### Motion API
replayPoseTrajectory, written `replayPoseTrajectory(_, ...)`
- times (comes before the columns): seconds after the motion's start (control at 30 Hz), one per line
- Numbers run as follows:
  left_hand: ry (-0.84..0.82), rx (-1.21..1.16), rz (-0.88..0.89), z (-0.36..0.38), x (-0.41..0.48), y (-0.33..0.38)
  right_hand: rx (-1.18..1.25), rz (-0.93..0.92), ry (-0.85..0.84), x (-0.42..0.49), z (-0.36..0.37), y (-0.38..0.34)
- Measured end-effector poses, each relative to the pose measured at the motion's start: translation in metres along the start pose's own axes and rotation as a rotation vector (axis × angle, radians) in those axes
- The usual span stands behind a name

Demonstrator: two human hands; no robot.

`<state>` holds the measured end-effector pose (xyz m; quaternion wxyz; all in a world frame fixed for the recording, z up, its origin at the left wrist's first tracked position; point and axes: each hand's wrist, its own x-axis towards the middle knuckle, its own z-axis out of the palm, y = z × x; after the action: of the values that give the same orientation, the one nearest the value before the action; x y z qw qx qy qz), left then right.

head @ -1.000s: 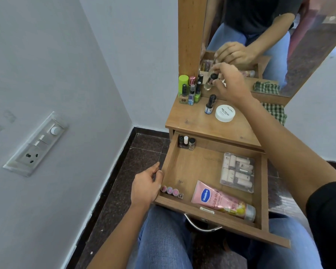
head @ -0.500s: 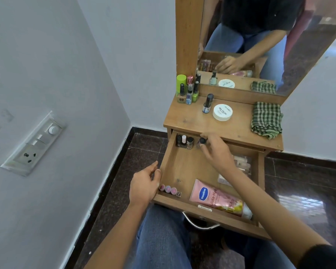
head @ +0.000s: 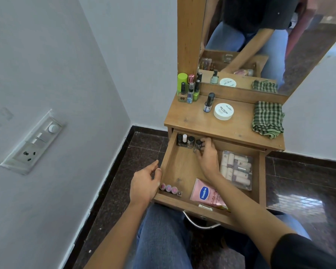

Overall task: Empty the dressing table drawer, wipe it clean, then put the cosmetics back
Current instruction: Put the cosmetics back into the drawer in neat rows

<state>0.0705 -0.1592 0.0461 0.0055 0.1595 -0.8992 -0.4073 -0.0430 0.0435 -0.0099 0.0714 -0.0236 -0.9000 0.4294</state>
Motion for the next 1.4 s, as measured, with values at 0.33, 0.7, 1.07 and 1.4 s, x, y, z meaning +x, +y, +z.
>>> replayPoseTrajectory(0.33, 0.004, -0.011, -0.015, 0.000, -0.001, 0.001, 0.081, 0.061, 0.136, -0.002, 0.014, -0.011)
replayPoseTrajectory(0.7, 0.004, -0.004, -0.014, 0.000, 0.000, 0.001, 0.029, 0.024, 0.076, -0.006, 0.004, -0.005)
replayPoseTrajectory(1.07, 0.007, 0.004, -0.008, -0.001, -0.001, 0.003, -0.131, -0.585, 0.308, 0.049, -0.078, -0.060)
replayPoseTrajectory(1.4, 0.012, 0.007, -0.014, -0.001, 0.000, 0.003, -0.344, -0.347, -0.267, 0.163, -0.121, -0.079)
